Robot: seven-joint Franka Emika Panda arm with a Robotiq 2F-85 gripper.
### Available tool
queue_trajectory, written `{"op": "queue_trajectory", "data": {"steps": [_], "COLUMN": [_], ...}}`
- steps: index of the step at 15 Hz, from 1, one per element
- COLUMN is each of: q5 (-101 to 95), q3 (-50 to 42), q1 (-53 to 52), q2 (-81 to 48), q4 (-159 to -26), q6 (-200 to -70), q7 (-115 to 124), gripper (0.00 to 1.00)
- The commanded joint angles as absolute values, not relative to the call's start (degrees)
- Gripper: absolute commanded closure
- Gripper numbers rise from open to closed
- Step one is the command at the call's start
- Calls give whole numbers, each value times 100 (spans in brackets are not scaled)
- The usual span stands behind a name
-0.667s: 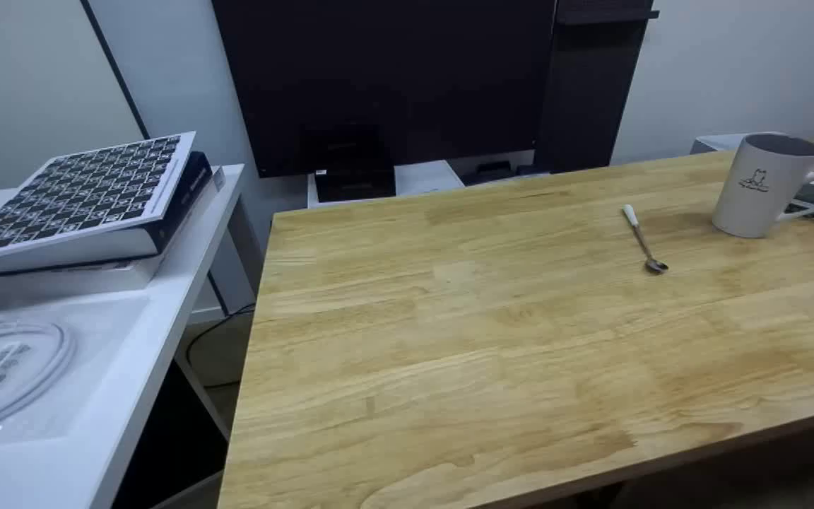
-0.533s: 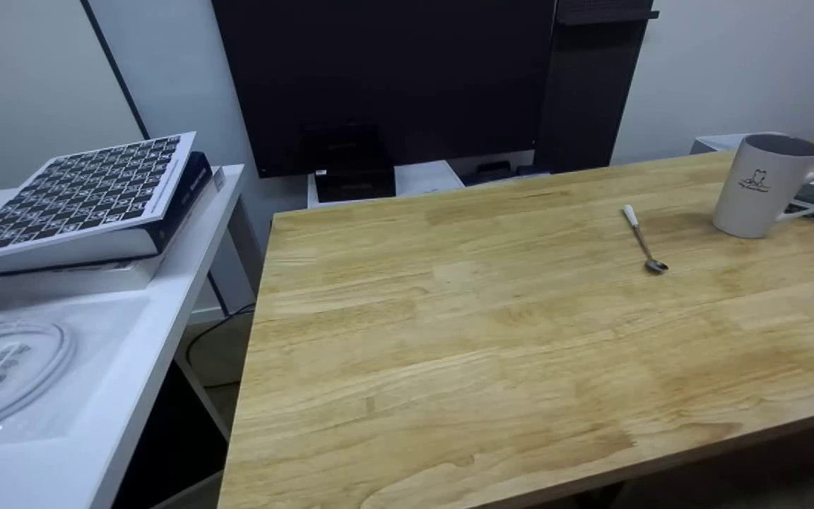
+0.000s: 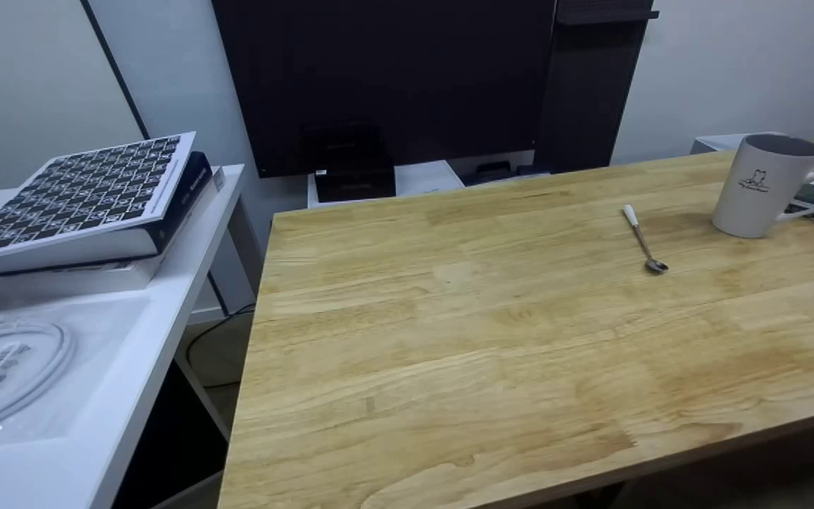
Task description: Pick up the spoon and put it in the mug
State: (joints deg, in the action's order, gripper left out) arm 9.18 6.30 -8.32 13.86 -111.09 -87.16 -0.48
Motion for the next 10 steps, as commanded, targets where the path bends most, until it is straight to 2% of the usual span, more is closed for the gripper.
{"op": "queue_trajectory", "data": {"steps": [1,10], "q5": [925,580], "q3": [668,697], "q1": [-791,-699], "q2": [1380,1352], "q4": [-11094,-10975], "q6": [-8702,-9058], "q7": [-52,261], "gripper": [0,0]}}
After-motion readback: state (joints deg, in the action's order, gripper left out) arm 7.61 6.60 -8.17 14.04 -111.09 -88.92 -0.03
